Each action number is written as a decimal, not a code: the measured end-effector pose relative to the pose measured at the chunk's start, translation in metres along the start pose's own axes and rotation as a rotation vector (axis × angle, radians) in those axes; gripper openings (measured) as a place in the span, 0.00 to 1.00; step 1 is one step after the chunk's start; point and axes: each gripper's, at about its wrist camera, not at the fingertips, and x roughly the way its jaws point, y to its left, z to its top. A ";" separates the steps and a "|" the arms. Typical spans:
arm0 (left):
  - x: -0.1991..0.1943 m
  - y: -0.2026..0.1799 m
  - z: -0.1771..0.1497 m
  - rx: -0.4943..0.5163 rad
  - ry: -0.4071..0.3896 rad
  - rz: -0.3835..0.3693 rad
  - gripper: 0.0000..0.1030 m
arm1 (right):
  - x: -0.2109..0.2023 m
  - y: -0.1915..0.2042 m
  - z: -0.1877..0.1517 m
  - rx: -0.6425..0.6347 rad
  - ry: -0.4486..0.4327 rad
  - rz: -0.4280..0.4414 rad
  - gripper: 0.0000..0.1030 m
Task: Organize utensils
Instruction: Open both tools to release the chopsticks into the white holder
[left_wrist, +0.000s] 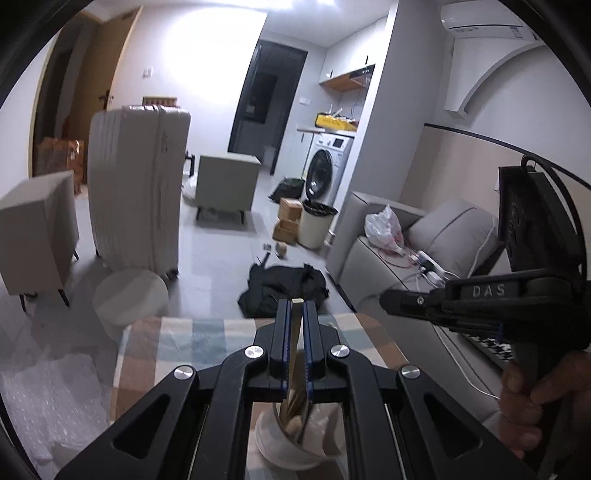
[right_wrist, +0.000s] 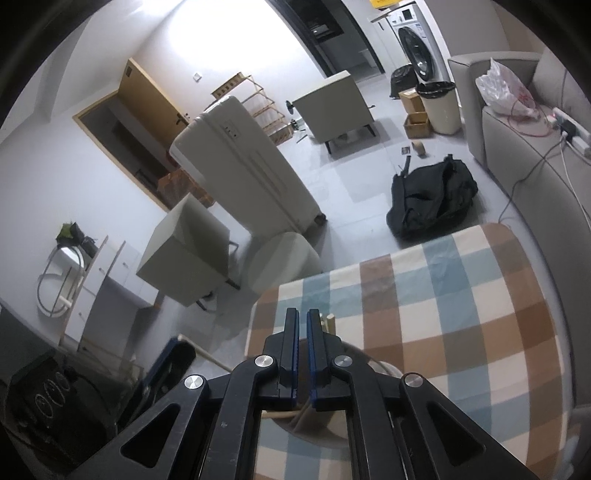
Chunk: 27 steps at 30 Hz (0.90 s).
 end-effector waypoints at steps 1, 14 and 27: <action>-0.001 -0.001 0.001 0.000 0.010 -0.002 0.02 | -0.003 -0.001 -0.001 0.006 -0.008 0.000 0.05; -0.043 -0.015 0.003 -0.017 0.048 0.021 0.47 | -0.073 -0.009 -0.026 0.012 -0.104 -0.067 0.26; -0.079 -0.025 -0.030 -0.020 0.077 0.142 0.72 | -0.128 -0.003 -0.084 -0.058 -0.182 -0.064 0.67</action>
